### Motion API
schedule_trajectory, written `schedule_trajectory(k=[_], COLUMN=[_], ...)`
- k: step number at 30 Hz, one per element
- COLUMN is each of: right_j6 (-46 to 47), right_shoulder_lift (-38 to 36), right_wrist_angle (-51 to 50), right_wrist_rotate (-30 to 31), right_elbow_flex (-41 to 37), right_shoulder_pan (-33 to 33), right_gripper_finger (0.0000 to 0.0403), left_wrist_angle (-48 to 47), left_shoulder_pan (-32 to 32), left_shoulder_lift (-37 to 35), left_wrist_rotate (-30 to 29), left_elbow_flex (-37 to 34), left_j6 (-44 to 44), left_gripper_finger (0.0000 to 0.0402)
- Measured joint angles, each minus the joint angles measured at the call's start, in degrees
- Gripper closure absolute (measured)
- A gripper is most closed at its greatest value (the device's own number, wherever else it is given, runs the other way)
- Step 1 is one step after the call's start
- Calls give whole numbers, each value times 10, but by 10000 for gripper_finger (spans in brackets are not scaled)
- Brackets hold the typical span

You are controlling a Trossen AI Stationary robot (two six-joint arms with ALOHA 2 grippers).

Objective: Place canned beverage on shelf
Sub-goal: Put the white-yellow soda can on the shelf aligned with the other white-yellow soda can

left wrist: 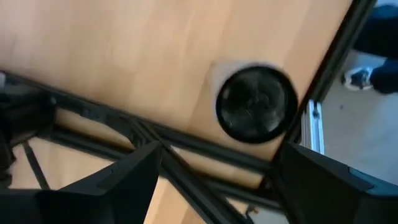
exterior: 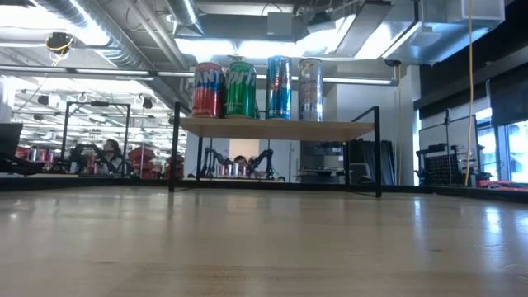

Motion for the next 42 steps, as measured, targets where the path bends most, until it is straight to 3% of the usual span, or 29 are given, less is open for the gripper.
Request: schedule_trajectory(k=[9, 17, 23, 34, 42], right_j6=[0, 1, 2, 1, 12], right_shoulder_lift=[0, 0, 0, 0, 0], right_wrist_angle=[0, 0, 0, -1, -1], right_wrist_rotate=[10, 10, 11, 26, 26], right_elbow_flex=[0, 0, 0, 0, 0], right_shoulder_pan=[1, 1, 1, 1, 1], right_gripper_finger=[97, 97, 97, 97, 98], left_wrist_angle=[3, 5, 38, 58, 99], left_shoulder_pan=[5, 7, 7, -43, -68], left_shoulder_lift=[7, 7, 7, 19, 19], left_wrist_rotate=[13, 22, 24, -92, -97], left_elbow_flex=[0, 0, 0, -16, -67], left_j6=[18, 17, 3, 35, 27], left_gripper_finger=[78, 11, 6, 7, 7])
